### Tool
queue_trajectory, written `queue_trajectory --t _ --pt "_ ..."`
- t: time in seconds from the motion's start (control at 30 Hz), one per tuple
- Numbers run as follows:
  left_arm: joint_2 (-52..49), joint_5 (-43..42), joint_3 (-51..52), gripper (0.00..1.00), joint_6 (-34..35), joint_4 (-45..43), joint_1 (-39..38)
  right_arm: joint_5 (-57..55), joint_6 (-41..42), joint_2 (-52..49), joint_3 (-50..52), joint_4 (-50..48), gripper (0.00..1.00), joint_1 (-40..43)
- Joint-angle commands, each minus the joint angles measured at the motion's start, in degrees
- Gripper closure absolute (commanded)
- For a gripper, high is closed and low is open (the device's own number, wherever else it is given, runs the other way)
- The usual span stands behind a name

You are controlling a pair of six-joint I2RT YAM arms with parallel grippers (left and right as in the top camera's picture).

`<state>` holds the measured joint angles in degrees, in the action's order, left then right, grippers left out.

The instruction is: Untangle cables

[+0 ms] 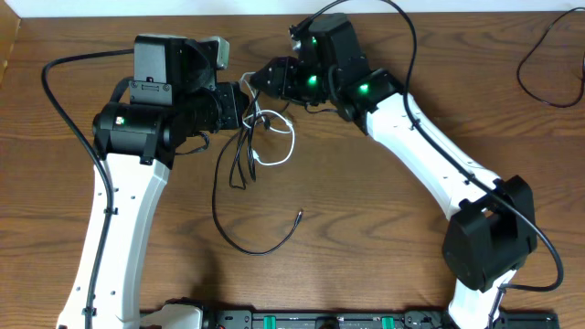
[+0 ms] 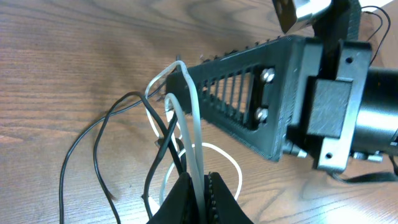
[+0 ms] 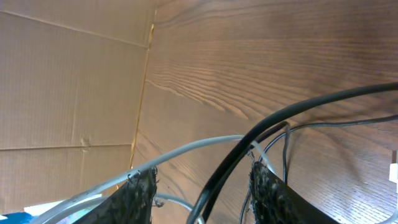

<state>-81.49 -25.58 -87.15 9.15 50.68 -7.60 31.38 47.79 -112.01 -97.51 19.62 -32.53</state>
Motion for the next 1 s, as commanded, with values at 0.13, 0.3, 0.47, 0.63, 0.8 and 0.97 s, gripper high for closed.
queue_trajectory --t 0.13,0.3,0.47,0.63,0.8,0.97 --pt "-0.17 -1.01 -1.25 0.93 0.15 0.35 0.02 -2.78 2.93 -0.81 0.04 -0.92 0.61 -1.75" --pt "-0.17 -1.01 -1.25 0.93 0.17 0.33 0.02 -2.75 3.28 -2.49 0.04 -1.03 0.62 -2.23" --pt "-0.17 -0.98 -1.25 0.93 0.15 0.31 0.02 -2.82 3.43 -3.54 0.04 -1.90 0.62 -2.84" --pt "-0.17 -0.94 -1.25 0.93 0.13 0.28 0.02 -3.23 3.39 -3.54 0.04 -1.92 0.76 -3.15" --pt "-0.17 -0.28 -1.25 0.93 0.09 0.28 0.04 -2.91 -0.20 -3.21 0.04 -1.77 0.99 -2.64" --pt "-0.17 9.70 -1.20 0.92 1.18 0.55 0.09 -3.80 -7.98 0.44 0.04 3.28 0.99 0.70"
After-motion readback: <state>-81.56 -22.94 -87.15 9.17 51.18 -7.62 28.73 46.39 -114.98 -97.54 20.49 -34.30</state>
